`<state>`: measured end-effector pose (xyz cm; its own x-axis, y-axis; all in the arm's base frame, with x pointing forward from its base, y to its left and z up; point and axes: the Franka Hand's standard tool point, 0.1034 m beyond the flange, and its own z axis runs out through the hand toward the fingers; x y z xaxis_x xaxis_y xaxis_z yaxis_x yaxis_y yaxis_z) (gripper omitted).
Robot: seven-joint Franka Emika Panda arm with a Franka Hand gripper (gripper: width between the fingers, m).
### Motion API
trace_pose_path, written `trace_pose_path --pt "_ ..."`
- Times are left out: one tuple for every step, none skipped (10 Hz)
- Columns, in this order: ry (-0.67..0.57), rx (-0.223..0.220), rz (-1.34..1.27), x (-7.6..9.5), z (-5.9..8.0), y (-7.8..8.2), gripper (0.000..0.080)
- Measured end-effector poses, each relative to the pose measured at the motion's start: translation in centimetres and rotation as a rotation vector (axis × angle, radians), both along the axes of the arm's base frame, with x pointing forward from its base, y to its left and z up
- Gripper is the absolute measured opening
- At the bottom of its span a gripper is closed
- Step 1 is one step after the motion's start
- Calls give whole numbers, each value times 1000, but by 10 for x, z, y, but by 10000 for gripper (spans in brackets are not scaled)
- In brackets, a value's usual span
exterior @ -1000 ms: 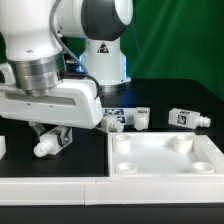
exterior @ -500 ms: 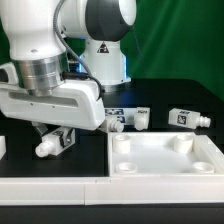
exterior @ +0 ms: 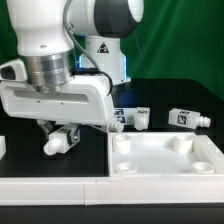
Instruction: Assemble one leg
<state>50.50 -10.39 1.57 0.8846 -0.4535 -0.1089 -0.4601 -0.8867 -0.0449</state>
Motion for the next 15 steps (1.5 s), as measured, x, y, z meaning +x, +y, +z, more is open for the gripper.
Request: trace_pose_path --pt "-1 0 20 0 0 -1 285" --pt "-2 2 38 -1 -1 -1 285" --pt "-7 -1 102 1 1 -1 285" --pt "-22 2 320 4 7 -5 285" --pt "-26 18 522 4 9 -11 285" --pt "-25 28 721 4 10 -14 285" --pt "-30 38 818 1 9 -15 285" --pt "-39 37 828 -1 9 -21 285" --pt "-34 35 865 -2 9 -22 285" --pt "-36 41 948 -2 8 -22 285" --pt "-41 41 1060 -2 9 -24 285" --pt "-63 25 1254 -4 9 -21 285" --pt "-68 34 1478 -14 7 -13 285" --pt "-61 56 1627 -21 6 -1 285" --pt "-76 68 1676 -26 10 -5 285"
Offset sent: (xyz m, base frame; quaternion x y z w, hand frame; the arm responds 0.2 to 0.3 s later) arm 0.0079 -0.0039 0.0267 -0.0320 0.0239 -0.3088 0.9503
